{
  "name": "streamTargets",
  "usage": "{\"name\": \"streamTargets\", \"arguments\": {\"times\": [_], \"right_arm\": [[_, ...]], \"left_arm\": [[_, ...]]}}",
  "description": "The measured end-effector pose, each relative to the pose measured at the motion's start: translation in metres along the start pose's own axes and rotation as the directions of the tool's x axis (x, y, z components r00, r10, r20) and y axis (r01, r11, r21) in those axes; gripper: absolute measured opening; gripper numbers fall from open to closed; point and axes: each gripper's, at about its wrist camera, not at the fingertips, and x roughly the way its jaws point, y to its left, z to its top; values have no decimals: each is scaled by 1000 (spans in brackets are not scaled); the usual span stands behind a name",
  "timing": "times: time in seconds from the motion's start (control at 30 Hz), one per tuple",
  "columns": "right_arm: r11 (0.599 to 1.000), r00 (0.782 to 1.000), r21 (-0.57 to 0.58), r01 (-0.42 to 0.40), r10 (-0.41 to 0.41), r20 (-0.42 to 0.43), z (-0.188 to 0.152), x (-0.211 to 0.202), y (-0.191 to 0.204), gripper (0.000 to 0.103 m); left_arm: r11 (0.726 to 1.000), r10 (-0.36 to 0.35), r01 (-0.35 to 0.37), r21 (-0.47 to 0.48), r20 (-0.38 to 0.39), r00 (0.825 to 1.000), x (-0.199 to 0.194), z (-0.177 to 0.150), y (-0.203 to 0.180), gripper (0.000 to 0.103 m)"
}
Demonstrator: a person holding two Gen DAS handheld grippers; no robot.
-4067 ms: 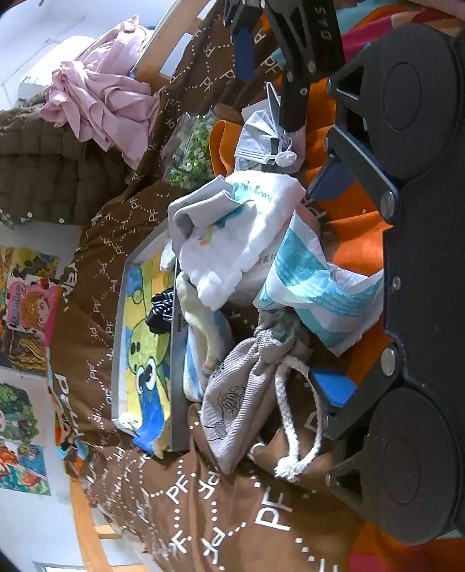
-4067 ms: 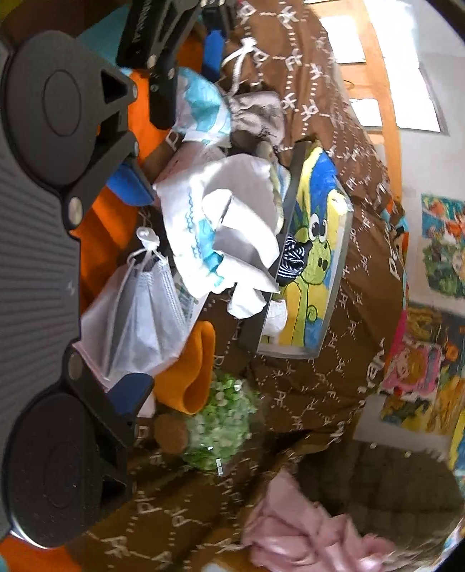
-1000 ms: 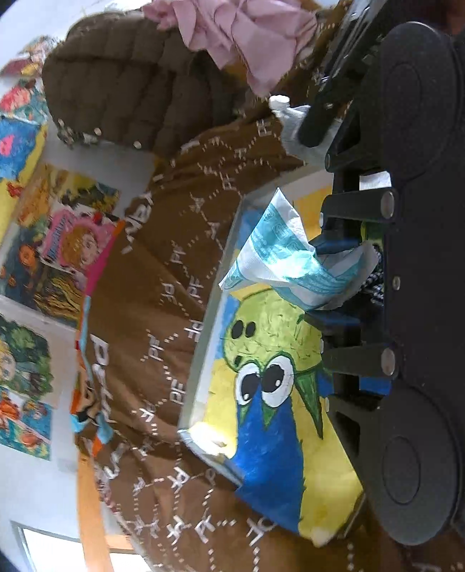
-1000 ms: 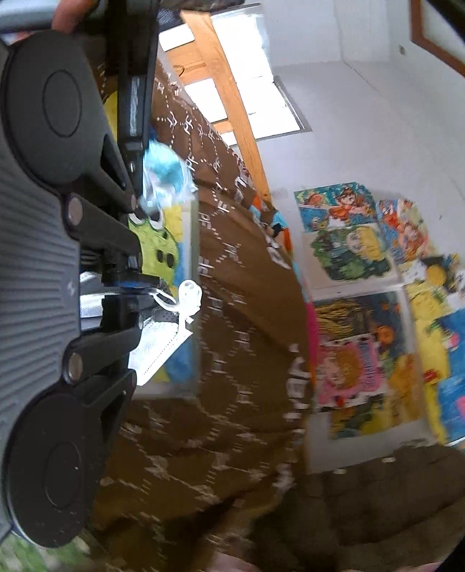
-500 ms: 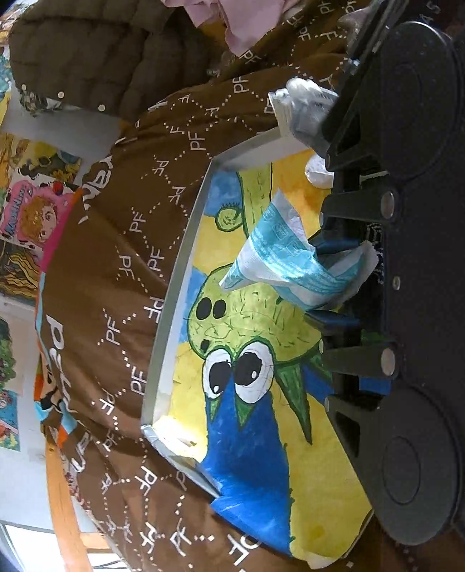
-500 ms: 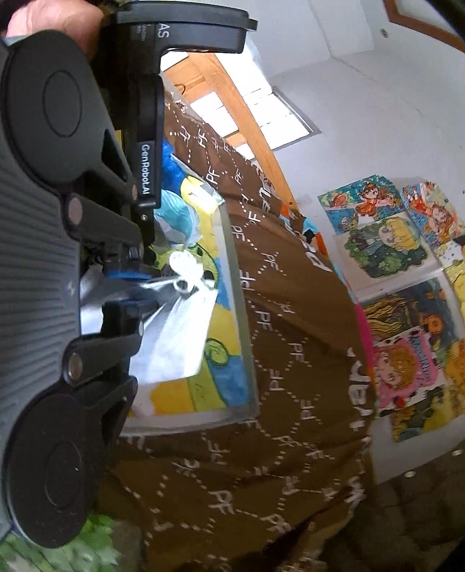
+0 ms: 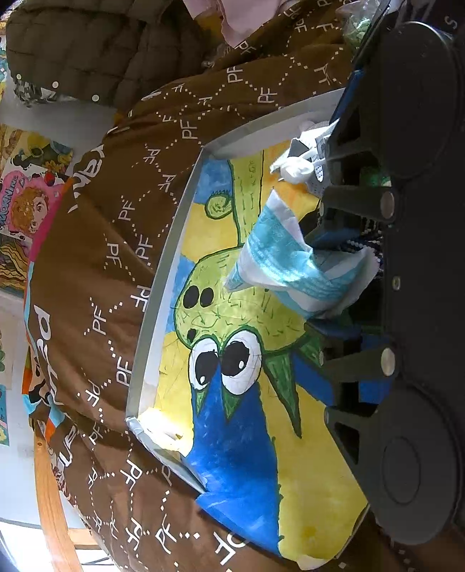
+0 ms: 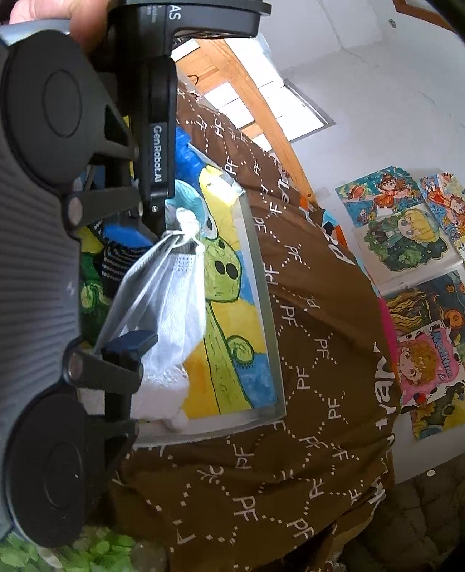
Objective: Organize soft objects
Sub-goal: 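Lower items into the tray and open both grippers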
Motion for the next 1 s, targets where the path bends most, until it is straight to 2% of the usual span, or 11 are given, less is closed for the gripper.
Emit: {"name": "streamTargets", "arguments": {"times": [0.2, 0.4, 0.57, 0.77, 0.83, 1.0], "right_arm": [[999, 999, -25, 34, -34, 13, 6, -9, 1, 76], [994, 996, -63, 93, -92, 18, 14, -22, 6, 87], [985, 989, -103, 140, -133, 68, 24, -46, 14, 96], [979, 980, -106, 173, -161, 118, 34, -81, 23, 103], [977, 976, -107, 183, -168, 140, 35, -96, 27, 103], [977, 956, -108, 185, -154, 249, 37, -139, 39, 103]], "left_arm": [[1000, 7, -7, -3, 14, 1000, -10, 1, -3, 68], [1000, 12, -12, -4, 31, 999, -26, 4, -7, 79], [1000, 16, -16, -2, 85, 996, -52, 1, -11, 84], [1000, 2, 0, -15, 152, 988, -93, -1, -17, 92], [1000, -4, 6, -10, 179, 984, -110, -3, -19, 93], [1000, -4, 1, 15, 248, 969, -155, -12, -29, 102]]}}
